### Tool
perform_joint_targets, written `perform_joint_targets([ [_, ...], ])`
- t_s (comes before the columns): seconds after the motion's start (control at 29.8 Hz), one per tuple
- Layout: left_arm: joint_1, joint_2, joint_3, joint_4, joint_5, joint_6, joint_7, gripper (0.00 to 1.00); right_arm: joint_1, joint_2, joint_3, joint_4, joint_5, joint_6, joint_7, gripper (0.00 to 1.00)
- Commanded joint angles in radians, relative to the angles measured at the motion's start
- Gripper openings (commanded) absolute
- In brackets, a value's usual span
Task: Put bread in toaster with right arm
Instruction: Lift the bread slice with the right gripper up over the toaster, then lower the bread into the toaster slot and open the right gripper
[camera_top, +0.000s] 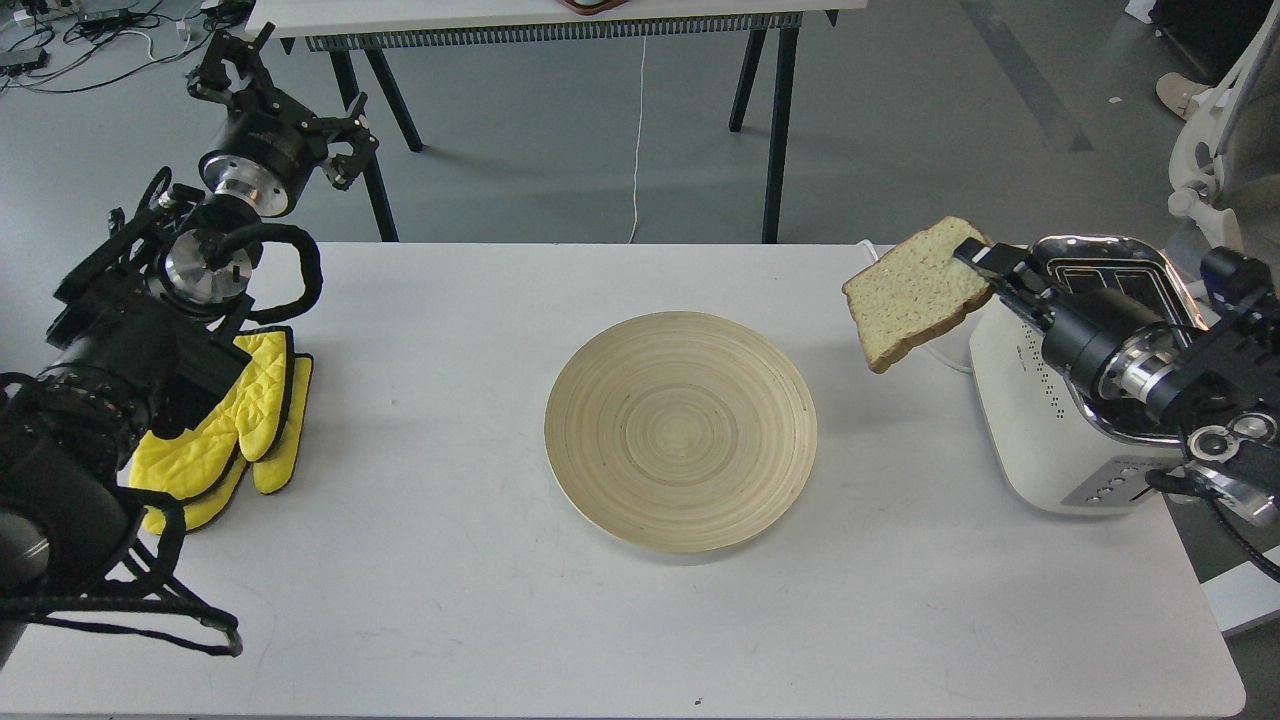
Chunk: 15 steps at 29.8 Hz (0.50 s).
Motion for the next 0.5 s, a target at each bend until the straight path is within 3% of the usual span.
perform_joint_targets([
  [0.0, 0.000, 0.000, 0.000, 0.000, -0.001, 0.000, 0.000, 1.00, 0.036, -0.163, -0.004, 0.035, -0.033, 0.000, -0.019, 0.02],
  [0.17, 0.000, 0.000, 0.000, 0.000, 0.001, 0.000, 0.000, 1.00, 0.031, -0.298, -0.007, 0.044, -0.220, 0.003, -0.090, 0.02],
  [0.47, 0.000, -0.001, 0.000, -0.001, 0.001, 0.000, 0.002, 1.00, 0.008, -0.321, -0.059, 0.038, -0.271, 0.011, -0.098, 0.02],
])
